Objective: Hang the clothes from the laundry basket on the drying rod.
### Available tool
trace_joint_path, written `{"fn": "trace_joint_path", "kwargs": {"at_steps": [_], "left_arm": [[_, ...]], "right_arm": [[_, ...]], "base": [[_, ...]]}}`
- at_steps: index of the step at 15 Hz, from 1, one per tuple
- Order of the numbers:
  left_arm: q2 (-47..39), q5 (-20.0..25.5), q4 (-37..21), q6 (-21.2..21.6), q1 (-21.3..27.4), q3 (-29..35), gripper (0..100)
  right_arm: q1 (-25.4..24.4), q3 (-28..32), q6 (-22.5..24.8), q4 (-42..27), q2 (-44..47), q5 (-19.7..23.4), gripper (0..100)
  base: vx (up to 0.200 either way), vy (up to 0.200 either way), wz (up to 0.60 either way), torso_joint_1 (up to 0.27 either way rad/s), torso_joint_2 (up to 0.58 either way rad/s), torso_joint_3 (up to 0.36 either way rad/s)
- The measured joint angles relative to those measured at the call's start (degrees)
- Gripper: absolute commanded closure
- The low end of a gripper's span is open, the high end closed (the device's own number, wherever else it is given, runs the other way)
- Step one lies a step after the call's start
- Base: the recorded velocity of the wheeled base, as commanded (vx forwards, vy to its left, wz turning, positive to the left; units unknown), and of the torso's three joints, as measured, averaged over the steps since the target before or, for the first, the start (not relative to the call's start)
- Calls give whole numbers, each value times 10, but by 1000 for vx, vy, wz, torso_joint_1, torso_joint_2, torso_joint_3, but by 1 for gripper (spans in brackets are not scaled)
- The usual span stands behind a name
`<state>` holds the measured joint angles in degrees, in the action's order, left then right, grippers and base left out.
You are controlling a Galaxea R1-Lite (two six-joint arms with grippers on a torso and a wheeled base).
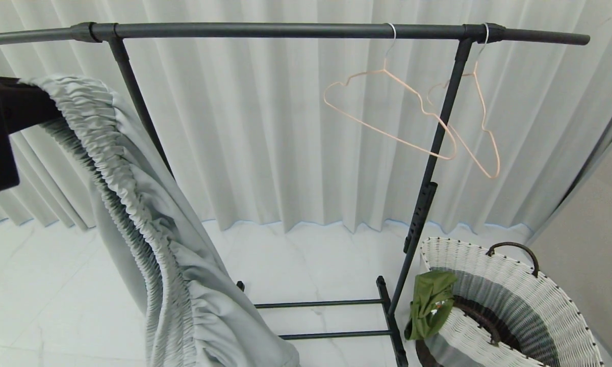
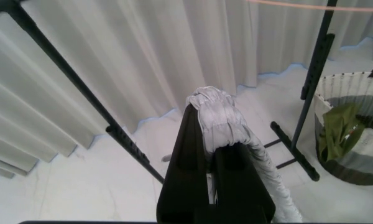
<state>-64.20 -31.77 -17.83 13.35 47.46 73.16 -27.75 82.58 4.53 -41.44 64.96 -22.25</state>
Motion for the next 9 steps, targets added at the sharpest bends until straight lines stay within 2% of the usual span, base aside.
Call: {"fn": "trace_joint_path", "kwargs": {"at_steps": [2, 5, 9], "left_arm": [[0, -1, 1, 0, -2, -1, 100], [-1, 0, 0, 1, -21, -3, 100], [0, 0, 0, 1, -26, -6, 100]], "right_arm": [[0, -15, 0, 28, 0, 0, 0], [0, -60, 1, 102, 1, 0, 0], [0, -74, 0, 112, 2, 0, 0]], "base": [[0, 0, 0, 149, -344, -190], [200, 0, 0, 40, -87, -48], [200, 0, 0, 16, -6, -5]]}}
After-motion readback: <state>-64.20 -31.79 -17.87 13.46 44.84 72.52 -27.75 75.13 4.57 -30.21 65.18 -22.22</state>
